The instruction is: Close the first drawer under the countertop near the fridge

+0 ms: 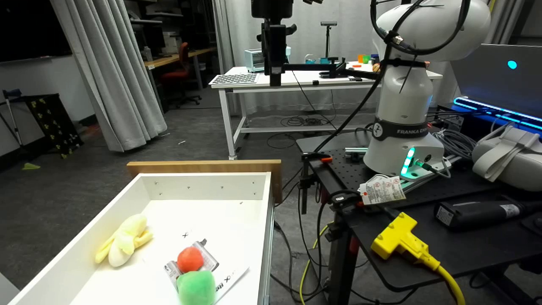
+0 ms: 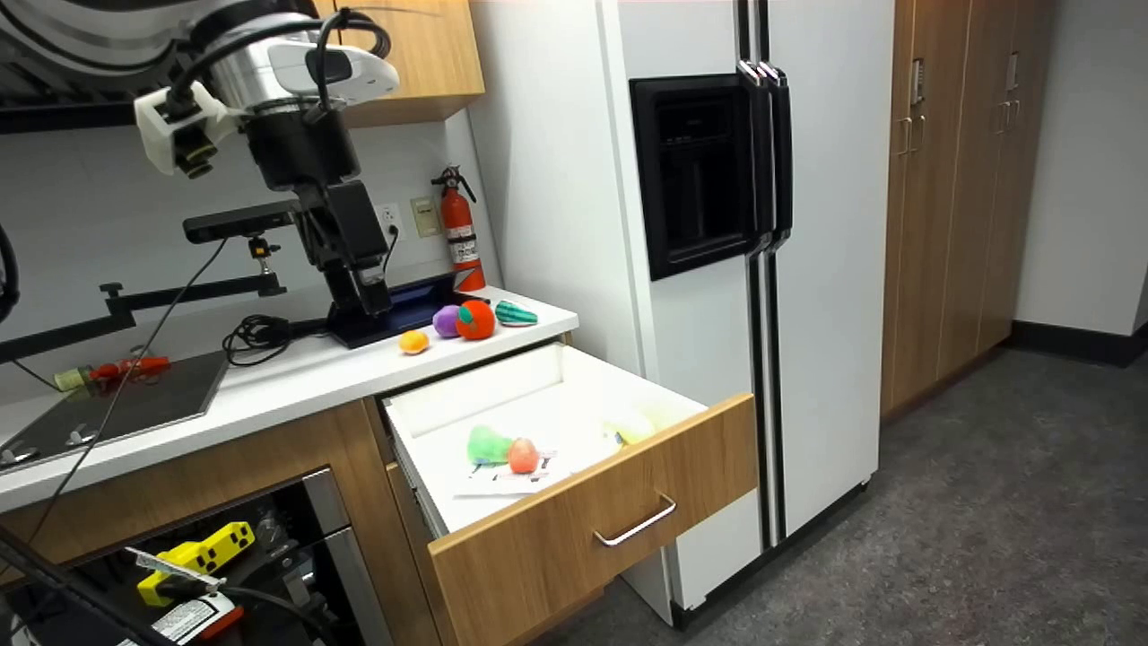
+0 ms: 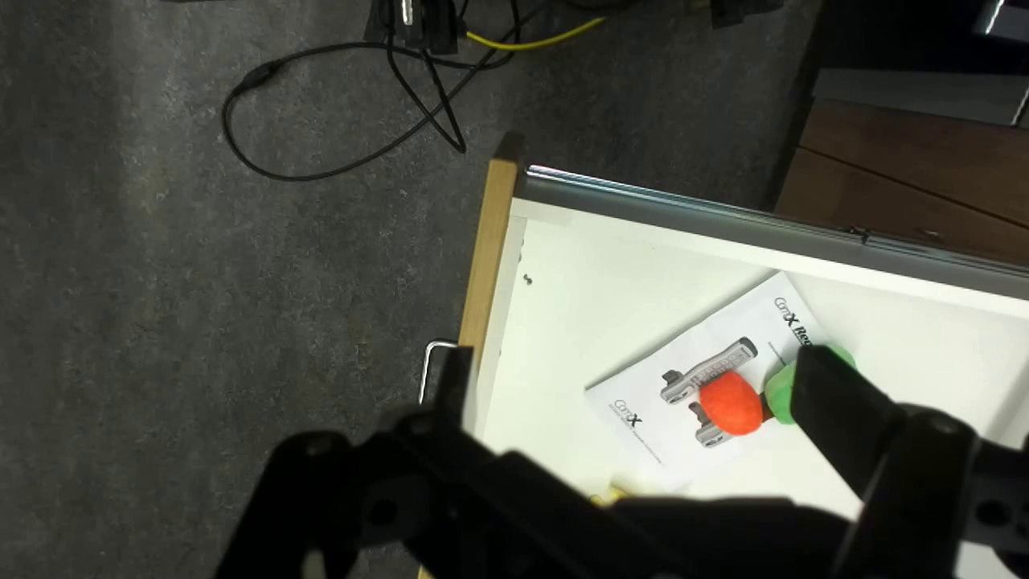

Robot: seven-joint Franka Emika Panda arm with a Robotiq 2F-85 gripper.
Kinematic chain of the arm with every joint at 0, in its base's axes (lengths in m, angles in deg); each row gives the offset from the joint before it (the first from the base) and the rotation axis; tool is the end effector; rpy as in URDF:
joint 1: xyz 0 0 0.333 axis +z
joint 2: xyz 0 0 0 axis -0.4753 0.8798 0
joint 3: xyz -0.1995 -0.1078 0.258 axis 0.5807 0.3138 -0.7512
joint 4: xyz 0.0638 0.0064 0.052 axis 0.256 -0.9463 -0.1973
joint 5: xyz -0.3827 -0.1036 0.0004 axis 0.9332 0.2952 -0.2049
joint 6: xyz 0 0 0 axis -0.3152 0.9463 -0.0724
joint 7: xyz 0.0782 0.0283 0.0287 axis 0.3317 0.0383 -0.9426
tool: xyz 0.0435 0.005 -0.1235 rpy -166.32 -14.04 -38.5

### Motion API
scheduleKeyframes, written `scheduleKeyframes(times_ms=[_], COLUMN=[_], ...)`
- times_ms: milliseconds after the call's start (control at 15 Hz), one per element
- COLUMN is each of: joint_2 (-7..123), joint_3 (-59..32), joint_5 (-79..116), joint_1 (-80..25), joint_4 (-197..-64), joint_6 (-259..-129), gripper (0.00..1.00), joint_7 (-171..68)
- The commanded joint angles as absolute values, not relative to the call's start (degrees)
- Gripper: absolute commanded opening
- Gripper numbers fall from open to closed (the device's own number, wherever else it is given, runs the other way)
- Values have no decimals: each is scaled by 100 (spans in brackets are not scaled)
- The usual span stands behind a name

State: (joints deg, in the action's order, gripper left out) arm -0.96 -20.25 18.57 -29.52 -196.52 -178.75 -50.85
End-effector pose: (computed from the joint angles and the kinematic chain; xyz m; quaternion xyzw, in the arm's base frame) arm 0.3099 0.0049 0.4192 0.9986 -0.0242 0.0309 0.0360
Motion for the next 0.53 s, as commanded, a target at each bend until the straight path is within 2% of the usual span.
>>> scheduleKeyframes(times_ms=[0,467], joint_2=[-96,319], joint_3=[-2014,-1888], joint_5=[1864,1853], joint_1=[-2939,-2986], joint_4=[-19642,-19544], joint_6=[-17860,-18019], gripper=[100,100], joint_7=[-5078,-5156])
